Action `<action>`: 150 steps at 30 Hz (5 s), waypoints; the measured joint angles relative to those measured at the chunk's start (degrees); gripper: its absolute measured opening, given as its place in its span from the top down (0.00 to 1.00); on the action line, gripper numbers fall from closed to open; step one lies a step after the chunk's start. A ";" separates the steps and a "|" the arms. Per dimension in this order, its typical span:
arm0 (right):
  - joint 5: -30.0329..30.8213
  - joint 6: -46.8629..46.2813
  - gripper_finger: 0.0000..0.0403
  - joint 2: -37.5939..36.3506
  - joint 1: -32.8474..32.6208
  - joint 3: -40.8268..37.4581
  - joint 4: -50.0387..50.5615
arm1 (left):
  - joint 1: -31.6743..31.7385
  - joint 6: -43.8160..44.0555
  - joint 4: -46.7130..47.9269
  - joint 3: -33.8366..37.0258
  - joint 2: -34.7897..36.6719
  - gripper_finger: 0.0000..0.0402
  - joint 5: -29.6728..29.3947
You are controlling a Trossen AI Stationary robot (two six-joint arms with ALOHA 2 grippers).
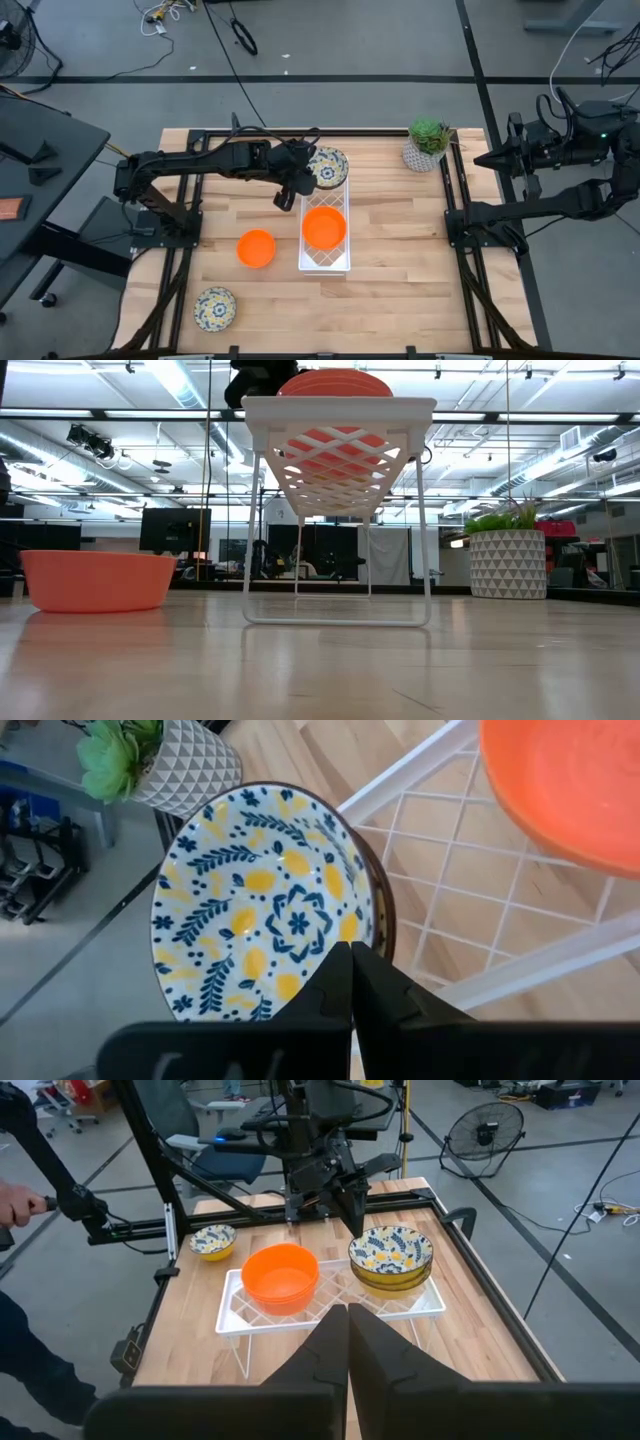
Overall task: Pick & Place Mini bowls
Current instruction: Stack the yellow patterned bowl on top of the yellow patterned bowls on the shelf, then stack the orange bowl on top of the orange bowls on the shelf
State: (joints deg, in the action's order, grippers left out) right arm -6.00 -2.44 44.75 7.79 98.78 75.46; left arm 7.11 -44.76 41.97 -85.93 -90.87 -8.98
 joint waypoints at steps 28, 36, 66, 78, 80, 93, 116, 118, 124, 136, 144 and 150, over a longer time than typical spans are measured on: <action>0.00 0.00 0.97 0.02 0.00 0.00 0.00 | -7.42 3.67 15.03 0.00 6.99 0.99 -2.62; 0.00 0.00 0.97 0.02 0.00 0.00 0.00 | -12.18 9.99 21.21 0.09 8.78 0.99 0.75; 0.00 0.00 0.97 0.02 0.00 0.00 0.00 | -25.51 55.35 25.36 0.13 8.74 0.94 2.64; 0.00 0.00 0.97 0.02 0.00 0.00 0.00 | -25.75 71.94 29.76 0.13 8.72 0.94 6.94; -0.01 0.00 0.97 0.02 0.00 0.00 0.00 | -25.73 75.46 31.92 0.13 8.72 0.94 6.92; 0.00 -0.02 0.97 0.00 0.00 0.00 0.00 | -25.90 86.40 32.50 12.94 10.51 0.94 10.98; -0.01 0.00 0.97 0.00 0.00 0.00 -0.02 | -23.10 101.16 22.74 31.96 18.69 0.92 7.51; -0.02 0.00 0.97 0.01 0.00 0.00 -0.01 | -22.31 101.16 20.58 32.89 18.67 0.90 7.42; -0.01 -0.01 0.97 0.02 -0.01 0.00 -0.01 | -21.01 101.14 19.33 34.37 18.67 0.76 6.88; -0.01 0.00 0.97 0.01 0.00 0.00 -0.01 | -17.48 100.51 18.77 34.86 18.62 0.55 7.12; 0.00 0.00 0.97 0.00 0.00 0.00 -0.01 | -16.85 99.26 14.58 35.10 17.78 0.56 8.19; 0.00 0.00 0.97 0.00 0.00 0.00 -0.01 | -16.81 99.11 11.82 39.44 17.59 0.56 9.21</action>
State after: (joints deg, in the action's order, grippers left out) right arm -6.00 -2.44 44.75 7.79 98.78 75.45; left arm -9.69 54.35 53.79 -46.49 -73.28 0.23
